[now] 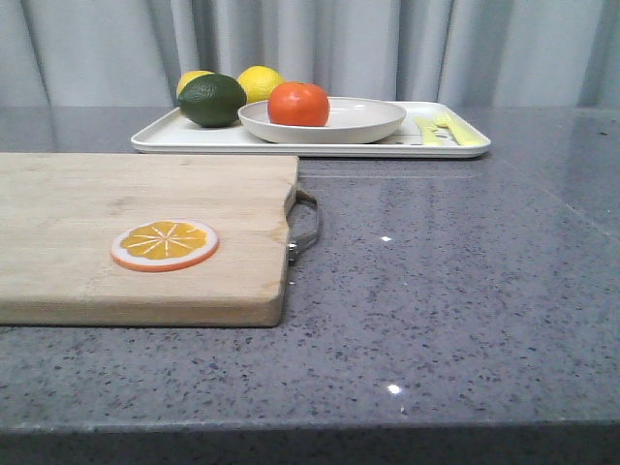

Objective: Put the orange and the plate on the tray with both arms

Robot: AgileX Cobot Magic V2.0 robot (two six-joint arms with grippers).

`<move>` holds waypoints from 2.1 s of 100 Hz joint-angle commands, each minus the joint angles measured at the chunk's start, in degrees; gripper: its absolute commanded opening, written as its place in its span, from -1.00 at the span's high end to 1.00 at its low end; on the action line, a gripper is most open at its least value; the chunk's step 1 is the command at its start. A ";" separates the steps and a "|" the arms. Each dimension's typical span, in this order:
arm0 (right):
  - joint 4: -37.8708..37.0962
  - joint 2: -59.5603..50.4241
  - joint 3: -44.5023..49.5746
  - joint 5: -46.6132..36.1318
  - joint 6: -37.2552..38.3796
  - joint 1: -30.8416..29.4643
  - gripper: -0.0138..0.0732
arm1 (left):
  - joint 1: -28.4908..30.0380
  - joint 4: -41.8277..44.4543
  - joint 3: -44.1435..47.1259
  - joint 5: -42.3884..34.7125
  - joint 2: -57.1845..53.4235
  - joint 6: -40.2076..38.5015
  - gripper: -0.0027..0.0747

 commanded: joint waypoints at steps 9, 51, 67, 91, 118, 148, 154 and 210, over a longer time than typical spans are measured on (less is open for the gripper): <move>0.26 0.52 -1.40 -4.05 -0.60 -0.15 0.84 | 0.09 -0.81 -1.45 -4.39 0.52 -0.38 0.98; 0.26 0.52 -1.40 -4.05 -0.60 -0.15 0.84 | 0.09 0.86 0.49 -6.43 0.52 -0.38 0.98; 0.26 0.52 -1.40 -4.05 -0.60 -0.15 0.84 | 2.19 4.01 3.60 -12.83 0.27 -0.38 0.98; 0.26 0.52 -1.40 -4.05 -0.60 -0.15 0.84 | 12.70 4.58 8.42 -20.42 -3.23 -0.38 0.98; 0.26 0.52 -1.40 -4.05 -0.60 -0.15 0.84 | 27.78 4.72 14.78 -21.24 -11.34 -0.38 0.98; 0.26 0.52 -1.40 -4.04 -0.60 -0.15 0.84 | 39.61 4.72 19.02 -22.39 -14.99 0.16 0.98; 0.26 0.52 -1.40 -4.04 -0.60 -0.15 0.84 | 40.91 4.72 19.90 -23.28 -14.99 0.16 0.98; 0.26 0.52 -1.40 -4.04 -0.60 -0.15 0.84 | 45.30 4.57 25.91 -28.45 -14.99 0.16 0.98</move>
